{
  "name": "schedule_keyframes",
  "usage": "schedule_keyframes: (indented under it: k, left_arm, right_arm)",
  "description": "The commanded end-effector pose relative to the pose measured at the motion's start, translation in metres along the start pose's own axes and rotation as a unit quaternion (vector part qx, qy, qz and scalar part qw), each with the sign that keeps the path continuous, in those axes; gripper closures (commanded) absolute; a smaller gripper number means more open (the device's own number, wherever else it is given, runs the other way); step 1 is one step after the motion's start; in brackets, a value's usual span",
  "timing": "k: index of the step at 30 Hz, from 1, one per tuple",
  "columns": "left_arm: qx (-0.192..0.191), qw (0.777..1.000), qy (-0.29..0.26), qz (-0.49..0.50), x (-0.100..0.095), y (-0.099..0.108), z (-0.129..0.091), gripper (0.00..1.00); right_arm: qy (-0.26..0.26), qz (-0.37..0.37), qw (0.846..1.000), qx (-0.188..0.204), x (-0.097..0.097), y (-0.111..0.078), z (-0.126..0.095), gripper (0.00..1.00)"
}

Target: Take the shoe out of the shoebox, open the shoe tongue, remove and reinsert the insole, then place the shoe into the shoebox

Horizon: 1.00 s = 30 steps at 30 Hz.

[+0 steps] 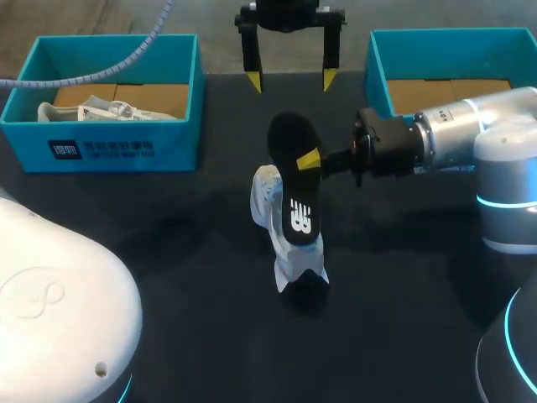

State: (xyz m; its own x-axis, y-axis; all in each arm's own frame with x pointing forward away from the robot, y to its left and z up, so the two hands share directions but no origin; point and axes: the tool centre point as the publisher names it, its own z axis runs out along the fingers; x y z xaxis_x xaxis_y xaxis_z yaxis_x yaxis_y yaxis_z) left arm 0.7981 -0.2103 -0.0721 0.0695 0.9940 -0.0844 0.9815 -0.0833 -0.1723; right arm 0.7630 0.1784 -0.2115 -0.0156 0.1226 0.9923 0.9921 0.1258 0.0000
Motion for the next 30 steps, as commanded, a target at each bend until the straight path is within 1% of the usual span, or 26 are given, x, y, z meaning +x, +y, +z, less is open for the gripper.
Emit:
schedule_keyframes:
  k: [1, 8, 10, 15, 22, 24, 30]
  left_arm:
    - [-0.003, 1.000, -0.025, 0.001, 0.006, -0.003, 0.003, 0.00]
    - [-0.008, 0.998, -0.068, 0.006, 0.011, -0.008, 0.007, 0.00]
    - [-0.007, 0.996, -0.085, 0.002, 0.013, -0.008, 0.009, 0.00]
    - [-0.022, 0.990, -0.139, 0.003, 0.016, -0.008, 0.011, 0.00]
    - [-0.040, 0.973, -0.227, -0.004, 0.017, -0.007, 0.012, 0.00]
    - [-0.048, 0.965, -0.260, -0.003, 0.016, -0.005, 0.012, 0.00]
    - [-0.070, 0.941, -0.331, 0.003, 0.018, -0.004, 0.011, 0.00]
  right_arm:
    - [-0.003, 0.001, 1.000, 0.000, 0.001, 0.000, -0.001, 1.00]
    - [-0.005, 0.002, 1.000, -0.003, 0.001, -0.001, -0.006, 1.00]
    - [-0.005, 0.003, 1.000, -0.005, 0.001, -0.001, -0.008, 1.00]
    - [-0.006, 0.004, 1.000, -0.008, 0.002, -0.001, -0.012, 1.00]
    - [-0.005, 0.005, 1.000, -0.012, 0.005, 0.000, -0.015, 1.00]
    - [-0.006, 0.005, 1.000, -0.012, 0.006, -0.001, -0.016, 1.00]
    - [-0.010, 0.005, 1.000, -0.014, 0.009, -0.002, -0.020, 1.00]
